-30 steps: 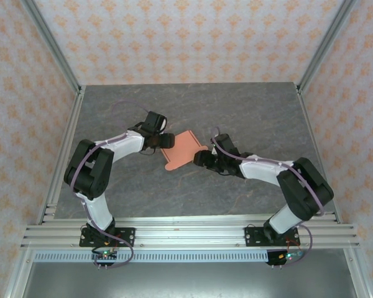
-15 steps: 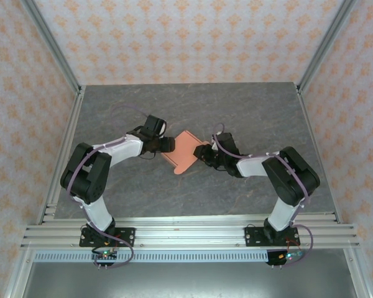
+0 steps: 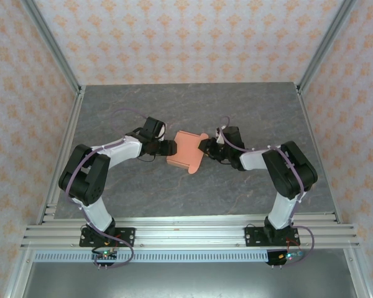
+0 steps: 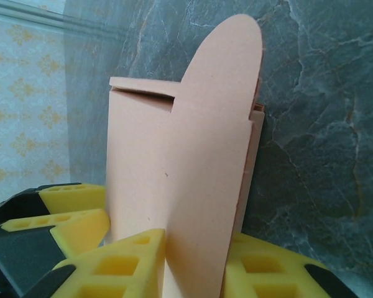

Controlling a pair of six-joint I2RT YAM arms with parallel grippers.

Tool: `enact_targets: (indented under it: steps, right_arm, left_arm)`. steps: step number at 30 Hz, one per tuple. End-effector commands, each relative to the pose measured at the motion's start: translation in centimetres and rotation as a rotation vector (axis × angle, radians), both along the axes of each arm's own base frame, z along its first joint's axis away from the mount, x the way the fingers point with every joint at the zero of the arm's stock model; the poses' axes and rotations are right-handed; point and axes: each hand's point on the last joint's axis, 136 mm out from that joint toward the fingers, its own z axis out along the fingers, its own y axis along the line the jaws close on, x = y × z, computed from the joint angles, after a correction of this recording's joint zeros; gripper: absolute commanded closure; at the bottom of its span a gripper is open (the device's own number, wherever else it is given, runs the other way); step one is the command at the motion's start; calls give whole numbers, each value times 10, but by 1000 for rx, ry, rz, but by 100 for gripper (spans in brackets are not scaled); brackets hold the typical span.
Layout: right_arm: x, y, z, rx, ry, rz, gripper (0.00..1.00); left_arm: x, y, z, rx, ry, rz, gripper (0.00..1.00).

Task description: Fold the paper box

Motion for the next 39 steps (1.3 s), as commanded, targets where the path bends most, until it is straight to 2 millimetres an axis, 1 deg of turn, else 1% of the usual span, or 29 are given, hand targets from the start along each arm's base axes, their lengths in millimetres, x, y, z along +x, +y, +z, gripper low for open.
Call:
enact_targets:
  steps: [1,4,7,9,13,17,19,20,24,31,36,39]
  right_arm:
    - [7,4,9,-6,-44,39,75]
    - [7,4,8,-19,-42,48,75]
    - [8,4,8,-29,-43,51,75]
    - [8,3,7,-36,-44,54,75]
    - [6,0,6,-51,-37,54,71]
    - [0,-7,7,-47,-33,50,63]
    - [-4,-8,8,-40,-30,53,63]
    - [-7,-8,8,-32,-28,58,63]
    - [-11,-8,7,4,-22,53,71]
    - [-11,-6,11,57,-24,27,82]
    - [-8,-5,18,104,-27,-1,85]
    - [-7,-5,25,130,-34,-19,87]
  left_arm:
    - [-15,2,-9,40,78,-41,36]
    - [-8,1,-8,28,72,-40,34]
    - [-5,-2,-11,16,80,-47,34]
    - [-5,-4,-14,2,87,-46,37]
    - [-10,-6,-26,-21,112,-31,48]
    - [-12,-2,-28,-23,111,-2,54]
    - [-13,-1,-29,-29,111,11,57]
    - [-13,-1,-29,-34,108,19,59]
    - [-13,0,-33,-53,122,43,65]
    - [-14,2,-45,-134,167,77,74]
    - [-18,3,-54,-197,209,91,77]
    - [-19,6,-59,-230,232,107,78]
